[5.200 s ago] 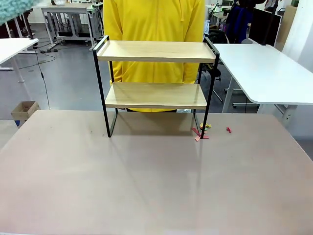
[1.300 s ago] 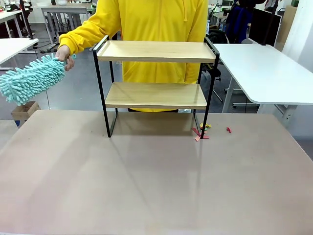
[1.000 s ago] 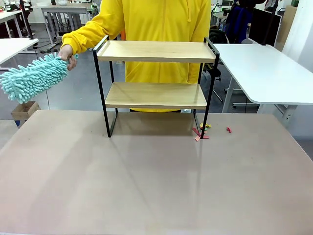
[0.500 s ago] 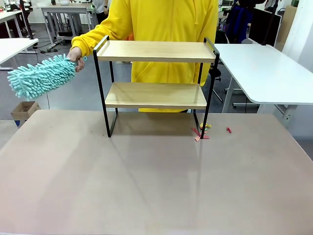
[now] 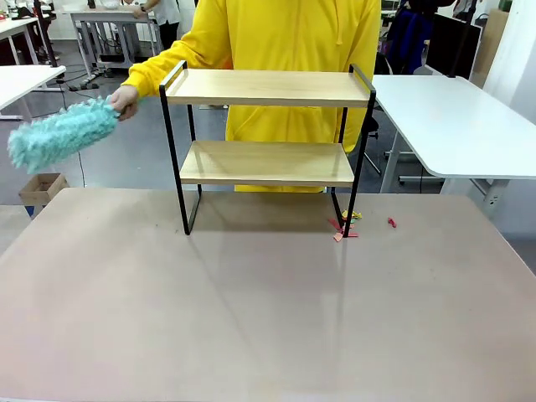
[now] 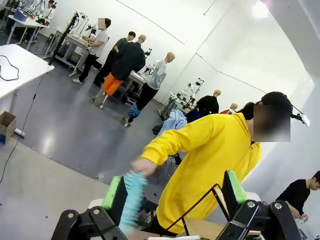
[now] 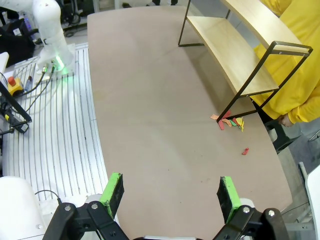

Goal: Clean the shelf.
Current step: Hand the Duster back to the human.

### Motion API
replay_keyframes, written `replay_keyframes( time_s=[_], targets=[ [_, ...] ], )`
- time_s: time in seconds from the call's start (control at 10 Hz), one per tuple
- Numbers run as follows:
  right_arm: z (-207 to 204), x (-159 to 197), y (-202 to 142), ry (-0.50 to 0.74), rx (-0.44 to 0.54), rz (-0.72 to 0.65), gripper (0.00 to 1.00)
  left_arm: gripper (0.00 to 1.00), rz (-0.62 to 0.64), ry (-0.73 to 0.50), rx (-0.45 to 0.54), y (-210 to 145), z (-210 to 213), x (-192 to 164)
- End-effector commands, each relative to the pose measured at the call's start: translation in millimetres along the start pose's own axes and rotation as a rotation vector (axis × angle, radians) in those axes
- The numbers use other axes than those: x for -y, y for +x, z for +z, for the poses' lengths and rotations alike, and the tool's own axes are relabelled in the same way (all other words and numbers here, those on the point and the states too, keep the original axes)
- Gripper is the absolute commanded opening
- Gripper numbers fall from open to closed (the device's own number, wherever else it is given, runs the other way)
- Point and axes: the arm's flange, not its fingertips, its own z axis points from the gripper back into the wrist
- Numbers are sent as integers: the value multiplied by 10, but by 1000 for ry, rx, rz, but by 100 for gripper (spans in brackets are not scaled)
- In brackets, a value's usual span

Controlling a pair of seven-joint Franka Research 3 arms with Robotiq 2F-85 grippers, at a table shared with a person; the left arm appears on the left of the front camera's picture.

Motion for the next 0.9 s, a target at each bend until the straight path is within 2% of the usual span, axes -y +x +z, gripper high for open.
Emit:
replay_keyframes(
  time_s=[0.0,0.8],
  targets=[
    [20,2,12,5,15,12,100,100,-8,9,0,-31,17,-7],
    [20,2,12,5,15,12,100,100,-8,9,0,-31,17,-7]
  ],
)
